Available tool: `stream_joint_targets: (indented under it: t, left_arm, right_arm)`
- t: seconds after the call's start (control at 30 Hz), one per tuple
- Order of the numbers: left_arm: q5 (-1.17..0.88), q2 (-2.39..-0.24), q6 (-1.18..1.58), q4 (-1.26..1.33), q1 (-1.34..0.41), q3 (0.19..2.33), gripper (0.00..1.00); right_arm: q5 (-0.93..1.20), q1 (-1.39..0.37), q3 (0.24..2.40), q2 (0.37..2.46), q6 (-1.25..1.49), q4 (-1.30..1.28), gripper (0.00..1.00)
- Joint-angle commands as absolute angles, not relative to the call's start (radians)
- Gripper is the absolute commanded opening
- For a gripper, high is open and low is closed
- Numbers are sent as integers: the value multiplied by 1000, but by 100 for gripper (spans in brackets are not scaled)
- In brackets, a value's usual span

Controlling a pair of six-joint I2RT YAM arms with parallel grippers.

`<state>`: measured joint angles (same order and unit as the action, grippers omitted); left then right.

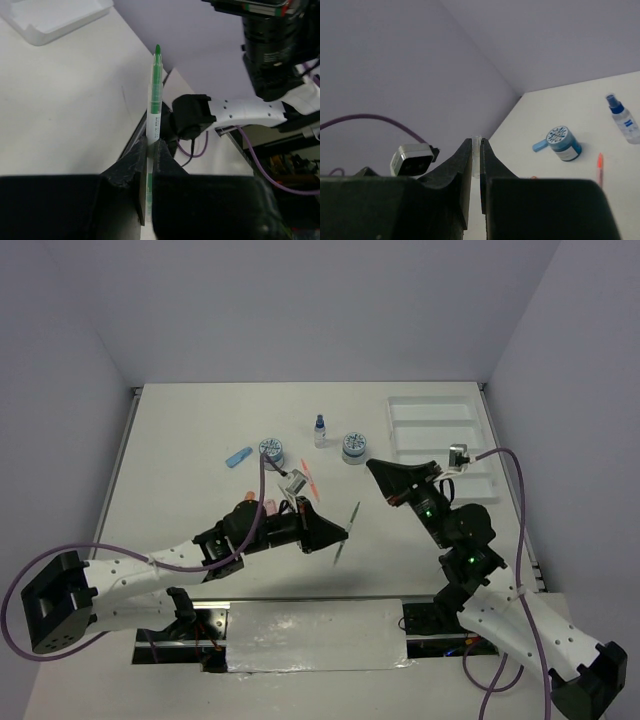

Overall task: Sort the stationery into containers
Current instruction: Pick up the pen from the center of the board, then close the pen cap on the pen.

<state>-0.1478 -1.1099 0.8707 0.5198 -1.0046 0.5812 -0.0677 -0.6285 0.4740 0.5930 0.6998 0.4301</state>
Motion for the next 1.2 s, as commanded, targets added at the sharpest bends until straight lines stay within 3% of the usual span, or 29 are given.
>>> stream_joint_targets:
  t: [0.0,0.33,1.17]
  left_arm:
    - [-265,-1091,885,771,-1009,551,0]
    - [-301,-1095,894,902,-1008,520,0]
    - [-268,-1063,839,799,-1009,546,0]
  right_arm:
    - [37,-637,402,545,736,629,0]
    - [58,-657,311,476,813,673,0]
    - [121,-681,307,463,821,641,0]
